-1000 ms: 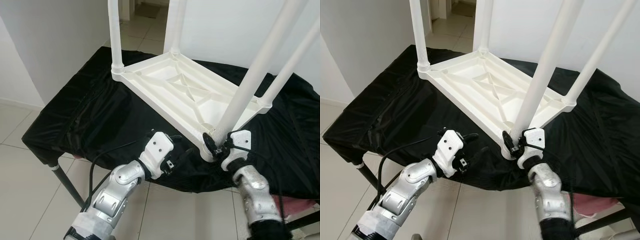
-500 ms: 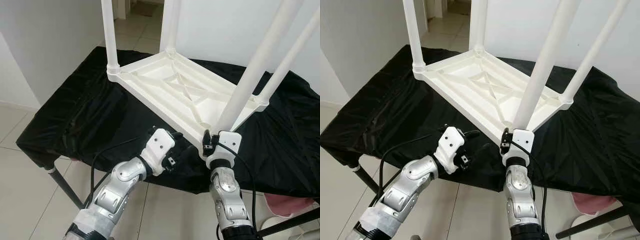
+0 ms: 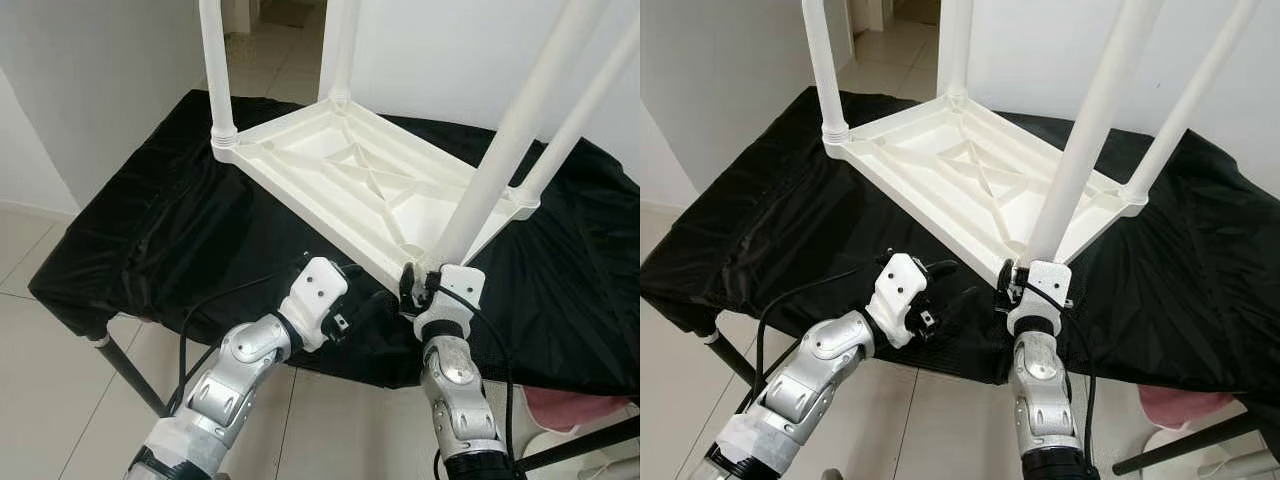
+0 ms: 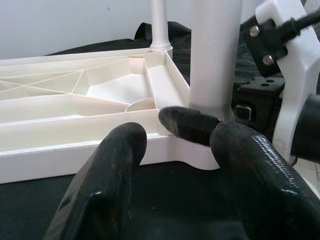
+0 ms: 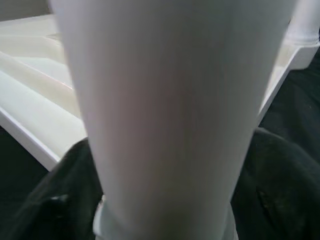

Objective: Building children table

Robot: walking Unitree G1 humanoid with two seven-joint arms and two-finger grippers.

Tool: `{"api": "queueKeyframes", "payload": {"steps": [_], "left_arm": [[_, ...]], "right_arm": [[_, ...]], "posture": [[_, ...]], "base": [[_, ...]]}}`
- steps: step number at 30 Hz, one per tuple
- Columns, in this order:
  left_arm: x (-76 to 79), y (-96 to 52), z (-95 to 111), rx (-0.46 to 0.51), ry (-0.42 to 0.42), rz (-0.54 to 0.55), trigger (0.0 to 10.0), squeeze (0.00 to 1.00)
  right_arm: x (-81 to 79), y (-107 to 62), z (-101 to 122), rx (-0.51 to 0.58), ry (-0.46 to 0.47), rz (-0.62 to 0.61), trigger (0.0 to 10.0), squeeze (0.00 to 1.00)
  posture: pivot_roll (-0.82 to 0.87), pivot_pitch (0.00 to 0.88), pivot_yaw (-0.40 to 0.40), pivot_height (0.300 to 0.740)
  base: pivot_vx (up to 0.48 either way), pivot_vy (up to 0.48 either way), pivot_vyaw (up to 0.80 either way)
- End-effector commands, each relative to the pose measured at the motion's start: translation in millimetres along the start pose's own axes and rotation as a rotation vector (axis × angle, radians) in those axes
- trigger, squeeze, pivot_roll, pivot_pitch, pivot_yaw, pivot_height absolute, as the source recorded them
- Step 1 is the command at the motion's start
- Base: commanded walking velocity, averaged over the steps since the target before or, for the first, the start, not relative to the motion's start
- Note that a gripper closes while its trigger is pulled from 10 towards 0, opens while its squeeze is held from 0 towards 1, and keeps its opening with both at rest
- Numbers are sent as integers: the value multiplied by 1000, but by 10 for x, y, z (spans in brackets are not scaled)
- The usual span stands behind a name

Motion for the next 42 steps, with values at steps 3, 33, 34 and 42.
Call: {"api": "queueKeyframes", "payload": {"steps": [3, 33, 34, 42], "left_arm": [[70, -15, -9, -2, -8, -49, 10000, 0], [99, -24, -39, -17, 7, -67, 10000, 0], [93, -31, -37, -18, 8, -64, 10000, 0], [97, -56, -41, -21, 9, -58, 10000, 0]], "right_arm": [[-6, -71, 37, 30, 8, 71, 10000, 1000], [64, 146, 223, 18, -136, 660, 10000, 0], [39, 129, 142, -13, -154, 691, 3922, 0], [35, 50, -29, -77, -136, 733, 0, 0]], "posture": [[-27, 77, -36, 740], [-6, 50, -41, 740], [-2, 50, -44, 740], [10, 46, -50, 740]], "base": [[0, 0, 0], [0, 0, 0], [0, 0, 0], [0, 0, 0]]}}
Point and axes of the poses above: a point about 5 cm out from each wrist's last joint towards the gripper, its own y axis pointing out of the wrist towards the gripper, its own z axis along the axis of the wrist's last joint, x = y × z, the point moved 6 cm from there along y, pointing out of the wrist towards the gripper, and after that the axes turned 6 degrees about y, right-handed, at the moved point
